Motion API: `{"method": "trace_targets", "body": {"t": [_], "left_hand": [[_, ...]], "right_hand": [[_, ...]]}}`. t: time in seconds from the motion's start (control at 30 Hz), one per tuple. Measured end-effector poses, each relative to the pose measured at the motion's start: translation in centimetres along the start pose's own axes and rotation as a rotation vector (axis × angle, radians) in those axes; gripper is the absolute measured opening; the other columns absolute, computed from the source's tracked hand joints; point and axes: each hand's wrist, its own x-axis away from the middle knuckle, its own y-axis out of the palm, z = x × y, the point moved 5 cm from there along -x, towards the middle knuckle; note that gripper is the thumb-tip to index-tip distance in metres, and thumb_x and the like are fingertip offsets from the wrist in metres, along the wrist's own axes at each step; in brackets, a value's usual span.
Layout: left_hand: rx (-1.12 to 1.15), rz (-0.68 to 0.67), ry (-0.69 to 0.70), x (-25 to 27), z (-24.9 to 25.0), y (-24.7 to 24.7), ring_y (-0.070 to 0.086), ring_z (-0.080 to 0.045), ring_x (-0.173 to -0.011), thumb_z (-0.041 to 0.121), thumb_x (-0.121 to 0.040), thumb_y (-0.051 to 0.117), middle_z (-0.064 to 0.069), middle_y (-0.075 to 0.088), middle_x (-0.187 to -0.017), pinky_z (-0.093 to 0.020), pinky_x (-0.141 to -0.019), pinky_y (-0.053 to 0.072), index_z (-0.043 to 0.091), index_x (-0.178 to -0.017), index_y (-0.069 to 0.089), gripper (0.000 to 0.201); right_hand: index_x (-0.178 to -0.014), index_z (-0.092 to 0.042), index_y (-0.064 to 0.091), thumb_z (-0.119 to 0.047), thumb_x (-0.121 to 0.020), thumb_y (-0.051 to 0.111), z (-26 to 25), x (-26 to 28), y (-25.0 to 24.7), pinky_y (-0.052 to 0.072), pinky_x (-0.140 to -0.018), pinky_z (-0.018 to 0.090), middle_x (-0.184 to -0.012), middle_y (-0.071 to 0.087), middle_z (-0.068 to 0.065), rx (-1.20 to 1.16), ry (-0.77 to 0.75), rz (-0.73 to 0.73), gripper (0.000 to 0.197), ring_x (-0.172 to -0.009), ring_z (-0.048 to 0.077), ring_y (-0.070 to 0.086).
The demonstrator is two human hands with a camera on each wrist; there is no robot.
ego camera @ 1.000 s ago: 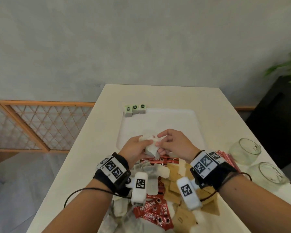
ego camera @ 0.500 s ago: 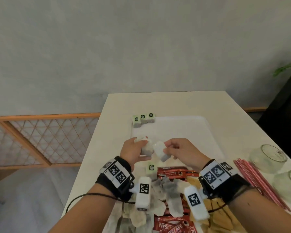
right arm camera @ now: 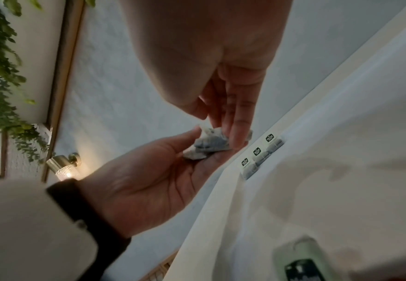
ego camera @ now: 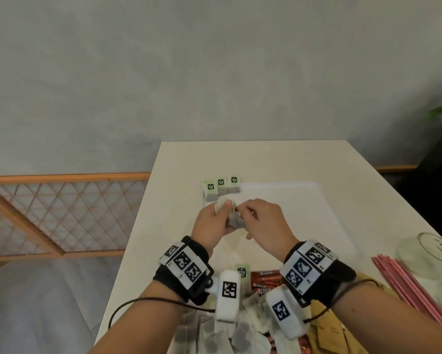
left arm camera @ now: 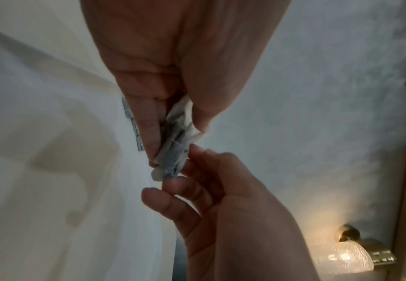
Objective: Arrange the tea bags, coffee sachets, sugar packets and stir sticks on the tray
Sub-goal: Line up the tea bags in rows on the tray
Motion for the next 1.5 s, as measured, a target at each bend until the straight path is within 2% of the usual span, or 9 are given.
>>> {"method": "trace_targets", "body": {"t": [0.13,0.3,0.47,0.63,0.83,1.0,1.13,1.23,1.5], "left_hand": [[-0.011,-0.063,-0.004,-1.3,-1.1,-0.3,0.071,-0.027,-0.096,0.018,-0.099,0.056,-0.017,0.073,-0.102,-0.031,-0.082,0.059,0.004,-0.107,0.068,0.02],[-0.095,-0.056,-0.017,-3.3,-2.3,-1.1,0.072,-0.03,-0.092,0.006,-0.092,0.062,-0.015,0.074,-0.099,-0.039,-0.079,0.06,0.014,-0.101,0.07,0.014],[-0.166,-0.044,-0.024,-5.1,-2.7,-2.0,0.071,-0.028,-0.091,0.01,-0.085,0.072,-0.012,0.074,-0.097,-0.045,-0.08,0.059,0.019,-0.093,0.07,0.013],[-0.173,-0.023,-0.042,-6.1,-2.8,-2.7,0.07,-0.027,-0.089,0.003,-0.085,0.069,-0.009,0.073,-0.095,-0.042,-0.081,0.059,0.022,-0.089,0.069,0.019],[-0.169,0.009,-0.048,-7.3,-3.1,-3.5,0.07,-0.028,-0.096,0.027,-0.067,0.07,-0.008,0.074,-0.1,-0.054,-0.087,0.055,0.029,-0.09,0.068,0.023],[-0.161,-0.009,-0.042,-7.6,-3.3,-3.5,0.07,-0.034,-0.093,0.023,-0.07,0.069,-0.012,0.073,-0.099,-0.058,-0.084,0.055,0.029,-0.086,0.069,0.017],[-0.136,-0.026,-0.088,-7.6,-3.4,-3.2,0.07,-0.036,-0.091,0.01,-0.079,0.07,-0.016,0.073,-0.099,-0.058,-0.084,0.054,0.019,-0.089,0.068,0.014],[-0.143,-0.025,-0.106,-7.9,-3.5,-3.0,0.069,-0.036,-0.095,0.016,-0.076,0.071,-0.017,0.072,-0.101,-0.058,-0.085,0.054,0.018,-0.09,0.067,0.015],[-0.112,-0.002,-0.149,-9.0,-4.0,-3.8,0.069,-0.031,-0.093,0.006,-0.083,0.071,-0.011,0.071,-0.097,-0.056,-0.089,0.054,0.02,-0.092,0.066,0.017]], "right_hand": [[-0.091,-0.019,0.072,-0.014,-0.093,0.057,1.9,-1.8,0.6,0.052,-0.051,0.025,-0.085,0.067,-0.002,-0.108,0.099,-0.031,0.017,-0.044,0.007,0.061],[-0.109,-0.021,0.068,-0.022,-0.089,0.068,4.1,-4.4,2.3,0.046,-0.062,0.022,-0.102,0.061,0.0,-0.109,0.161,-0.142,0.021,-0.066,0.008,0.055],[-0.092,-0.009,0.072,-0.006,-0.088,0.069,5.3,-6.5,3.5,0.052,-0.052,0.023,-0.061,0.066,0.006,-0.319,0.272,-0.212,0.006,-0.053,0.014,0.061],[-0.088,-0.005,0.07,-0.002,-0.087,0.069,6.1,-8.5,4.2,0.054,-0.055,0.025,-0.068,0.065,0.012,-0.485,0.323,-0.208,0.003,-0.056,0.016,0.062],[-0.106,0.0,0.067,0.0,-0.089,0.065,6.8,-9.9,5.1,0.056,-0.056,0.022,-0.072,0.064,0.013,-0.559,0.351,-0.265,0.018,-0.056,0.013,0.063],[-0.113,0.001,0.064,-0.001,-0.094,0.058,8.4,-10.8,5.5,0.057,-0.059,0.02,-0.074,0.063,0.011,-0.568,0.42,-0.294,0.02,-0.06,0.014,0.064],[-0.1,0.001,0.061,-0.001,-0.095,0.056,8.5,-11.1,5.7,0.058,-0.058,0.022,-0.079,0.063,0.01,-0.603,0.466,-0.267,0.007,-0.062,0.017,0.064],[-0.09,0.0,0.062,-0.004,-0.095,0.056,8.8,-11.9,5.5,0.057,-0.056,0.025,-0.08,0.065,0.012,-0.543,0.449,-0.202,0.009,-0.06,0.019,0.066],[-0.084,-0.007,0.064,-0.004,-0.089,0.065,8.5,-14.7,5.7,0.059,-0.062,0.039,-0.07,0.068,0.002,-0.425,0.364,-0.089,0.006,-0.057,0.026,0.068]]}}
